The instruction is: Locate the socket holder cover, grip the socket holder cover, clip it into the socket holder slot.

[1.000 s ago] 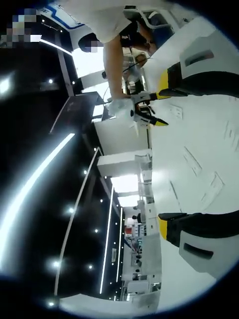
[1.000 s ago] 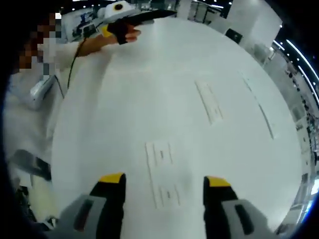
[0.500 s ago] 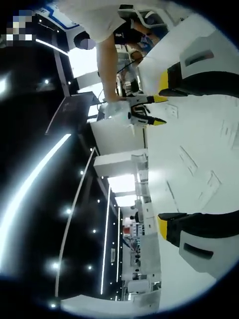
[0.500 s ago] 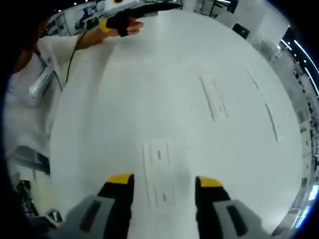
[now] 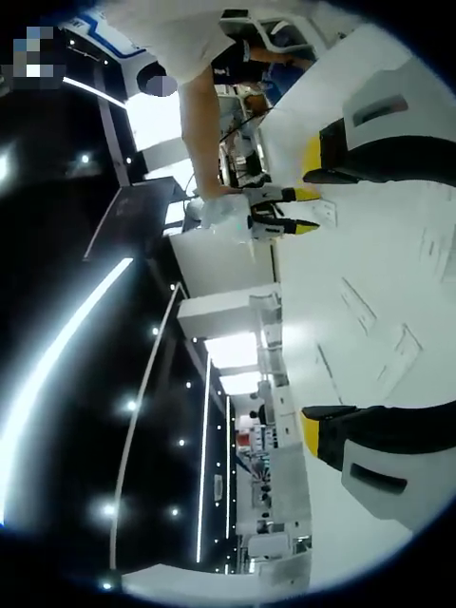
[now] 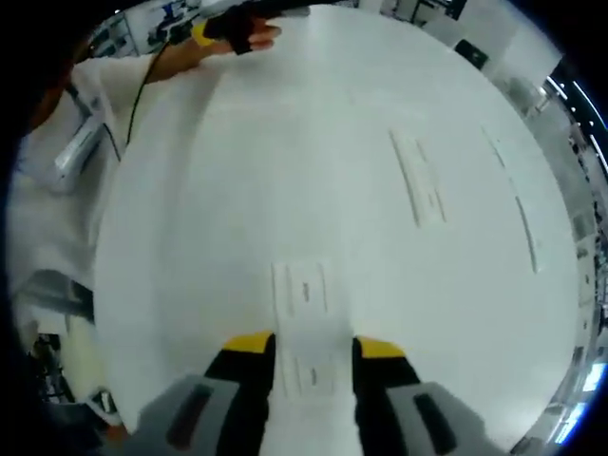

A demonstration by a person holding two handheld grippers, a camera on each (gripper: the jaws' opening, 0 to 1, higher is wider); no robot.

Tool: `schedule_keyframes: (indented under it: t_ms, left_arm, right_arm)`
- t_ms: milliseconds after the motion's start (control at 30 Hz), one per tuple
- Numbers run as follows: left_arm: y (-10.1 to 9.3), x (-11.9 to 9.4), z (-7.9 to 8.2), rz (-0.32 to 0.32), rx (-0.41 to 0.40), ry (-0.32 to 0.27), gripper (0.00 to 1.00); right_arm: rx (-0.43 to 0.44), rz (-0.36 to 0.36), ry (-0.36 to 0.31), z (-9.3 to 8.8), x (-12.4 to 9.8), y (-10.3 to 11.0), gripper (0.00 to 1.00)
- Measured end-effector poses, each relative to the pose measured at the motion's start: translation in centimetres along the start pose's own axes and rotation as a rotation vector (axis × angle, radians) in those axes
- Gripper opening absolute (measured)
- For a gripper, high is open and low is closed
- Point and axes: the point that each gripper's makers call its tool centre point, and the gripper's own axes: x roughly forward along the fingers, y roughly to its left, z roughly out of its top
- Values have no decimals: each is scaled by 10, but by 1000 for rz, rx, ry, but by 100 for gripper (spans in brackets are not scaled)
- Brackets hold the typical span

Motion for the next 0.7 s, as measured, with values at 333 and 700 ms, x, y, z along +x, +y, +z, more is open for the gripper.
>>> schedule_keyframes:
  t_ms: [333, 700]
  left_arm:
    - [-3, 1, -4, -12, 19, 18, 95]
    - [-6, 1, -4, -19, 26, 20, 95]
  right_arm:
    - [-13, 13, 28, 1, 1, -1, 28]
    - [-19, 24, 60, 3, 2, 3, 27]
